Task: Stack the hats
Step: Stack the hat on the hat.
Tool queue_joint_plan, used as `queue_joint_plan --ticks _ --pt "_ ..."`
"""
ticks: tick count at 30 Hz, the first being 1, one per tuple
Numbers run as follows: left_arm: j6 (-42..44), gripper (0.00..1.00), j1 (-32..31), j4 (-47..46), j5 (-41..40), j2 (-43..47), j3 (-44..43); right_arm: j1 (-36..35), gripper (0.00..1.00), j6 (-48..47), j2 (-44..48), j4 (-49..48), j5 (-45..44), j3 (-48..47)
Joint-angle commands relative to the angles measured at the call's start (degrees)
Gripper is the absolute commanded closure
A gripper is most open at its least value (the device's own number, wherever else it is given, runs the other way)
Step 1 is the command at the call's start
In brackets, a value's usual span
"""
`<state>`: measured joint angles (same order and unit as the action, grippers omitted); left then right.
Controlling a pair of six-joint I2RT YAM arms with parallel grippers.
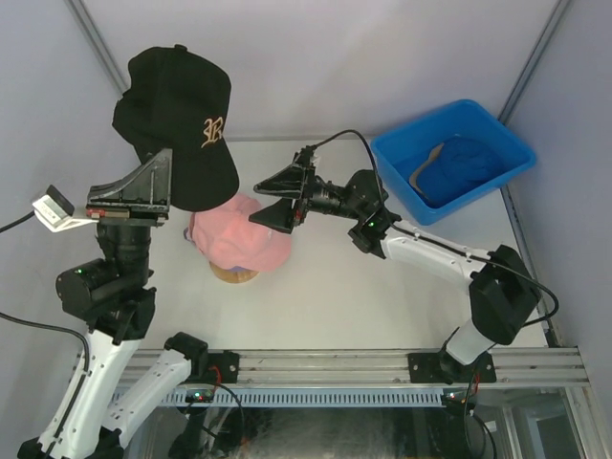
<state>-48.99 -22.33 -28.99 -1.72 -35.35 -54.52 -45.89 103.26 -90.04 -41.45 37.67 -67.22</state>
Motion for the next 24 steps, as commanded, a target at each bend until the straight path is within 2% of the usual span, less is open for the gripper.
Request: queue_joint_plan --ticks 1,6,10,16,19,21,24 --pt "-2.2 1.0 0.4 -0.6 -0.7 1.5 -0.8 0.3 0.0 -1.9 -1.8 -9.5 1.7 -5.1" --pt "-4.1 1.0 0.6 1.5 -1.4 1.3 -1.8 1.2 0.0 -0.2 -7.4 -15.2 5.7 -10.3" --pt "-6.6 1.0 0.9 2.6 -2.1 1.6 -1.4 2.2 0.05 0.3 -12.3 -18.2 9.9 -16.2" --pt "-9.9 1.0 1.7 3.0 -2.0 0.4 -0.5 2.6 0.2 4.0 -19.9 -23.7 15.5 -25.7" --pt "-11.3 1.0 1.9 2.0 -2.1 0.0 0.2 3.0 0.14 6.1 -21.7 -26.6 17.3 -28.4" --pt "-12.0 1.0 2.9 2.1 -1.1 -0.6 0.2 3.5 0.01 6.6 -22.1 -27.5 19.3 -29.6" --pt "-14.6 1.0 5.2 2.8 1.6 -1.6 0.5 4.4 0.0 8.5 -23.0 -29.1 21.7 -31.9"
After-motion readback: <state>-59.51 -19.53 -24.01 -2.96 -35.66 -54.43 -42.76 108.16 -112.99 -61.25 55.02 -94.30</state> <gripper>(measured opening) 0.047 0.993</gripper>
